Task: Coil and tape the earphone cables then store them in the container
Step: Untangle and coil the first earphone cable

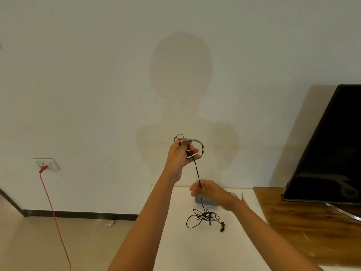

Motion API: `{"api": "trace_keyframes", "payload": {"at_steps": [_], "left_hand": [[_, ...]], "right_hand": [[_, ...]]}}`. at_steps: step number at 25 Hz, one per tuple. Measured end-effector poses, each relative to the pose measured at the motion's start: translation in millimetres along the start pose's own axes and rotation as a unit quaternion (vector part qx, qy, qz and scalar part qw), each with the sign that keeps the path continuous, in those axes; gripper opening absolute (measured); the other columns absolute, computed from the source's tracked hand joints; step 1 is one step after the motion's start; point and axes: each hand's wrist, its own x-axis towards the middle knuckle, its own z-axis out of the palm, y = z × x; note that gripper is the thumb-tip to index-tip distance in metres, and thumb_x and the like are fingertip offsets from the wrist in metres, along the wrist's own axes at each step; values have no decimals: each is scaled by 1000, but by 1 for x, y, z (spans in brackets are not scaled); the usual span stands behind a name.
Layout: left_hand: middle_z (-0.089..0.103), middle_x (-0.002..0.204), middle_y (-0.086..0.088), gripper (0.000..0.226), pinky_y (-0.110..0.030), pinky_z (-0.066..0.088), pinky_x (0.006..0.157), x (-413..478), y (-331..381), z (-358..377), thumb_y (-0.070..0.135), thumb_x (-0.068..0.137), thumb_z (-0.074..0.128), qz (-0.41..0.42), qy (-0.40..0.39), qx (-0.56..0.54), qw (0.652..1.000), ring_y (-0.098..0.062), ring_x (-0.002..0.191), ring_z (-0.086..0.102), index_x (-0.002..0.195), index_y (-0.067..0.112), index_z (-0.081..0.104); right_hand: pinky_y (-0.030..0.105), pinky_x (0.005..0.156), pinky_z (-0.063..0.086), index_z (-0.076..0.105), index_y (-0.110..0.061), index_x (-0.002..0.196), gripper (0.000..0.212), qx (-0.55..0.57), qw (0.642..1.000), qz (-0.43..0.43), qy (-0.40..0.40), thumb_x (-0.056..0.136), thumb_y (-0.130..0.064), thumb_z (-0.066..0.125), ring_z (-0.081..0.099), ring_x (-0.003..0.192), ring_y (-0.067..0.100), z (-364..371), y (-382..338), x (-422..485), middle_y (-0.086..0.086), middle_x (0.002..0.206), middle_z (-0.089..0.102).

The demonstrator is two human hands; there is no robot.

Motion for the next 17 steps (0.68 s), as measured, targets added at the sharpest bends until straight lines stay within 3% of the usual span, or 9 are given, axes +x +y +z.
{"api": "trace_keyframes", "payload": {"at_steps": [1,2,4,7,9,11,15,17], "left_hand": [[53,69,-1,25,-32,58,69,0,9,0,12,103,35,17,12,6,1000,-14,64,56,86,12,54],[51,67,1,26,-25,54,59,0,18,-1,12,103,36,37,29,20,999,-12,59,50,85,14,54],[47,65,3,26,-18,37,47,-2,32,-8,14,102,38,73,59,75,993,-9,54,41,82,17,55],[55,70,4,23,-16,34,50,-6,28,-25,22,97,47,105,60,277,953,-7,56,44,82,19,64],[67,83,4,19,-9,39,61,-9,7,-33,22,94,53,96,8,425,900,-6,71,57,85,17,69],[70,92,4,17,-6,38,67,-12,-20,-39,20,93,55,71,-48,504,859,-11,84,61,91,14,71],[68,75,-3,31,-16,36,53,-20,-55,-46,30,94,53,-39,-110,549,827,-12,62,52,90,8,74],[63,68,2,34,-17,36,52,-25,-57,-48,27,97,48,-48,-81,509,856,-11,59,50,84,10,75]], "right_hand": [[14,80,47,61,-9,85,13,-19,1000,11,21,94,-19,57,61,80,4,2,7,-2,-2,80,64],[11,72,44,57,-10,75,19,-59,997,24,50,93,-10,55,56,70,1,1,13,-3,-4,72,58],[16,69,41,55,-10,72,21,-151,982,48,107,92,-4,52,52,69,6,-4,20,-4,-1,70,55],[29,77,46,62,-12,76,20,-121,975,12,185,93,-8,51,57,72,16,-9,15,-4,5,74,65],[33,74,50,65,-13,79,20,-60,977,-38,201,94,-10,52,60,68,18,-6,-2,-5,10,72,67],[32,72,55,67,-12,85,18,-43,978,-69,190,96,-12,52,64,68,18,-2,-20,-3,13,74,68],[36,68,59,67,-6,90,13,-98,965,-109,220,93,-10,55,68,69,26,3,-33,8,12,78,71],[38,74,58,66,-5,90,10,-120,962,-107,222,91,-9,57,69,72,27,0,-27,10,11,79,71]]}}
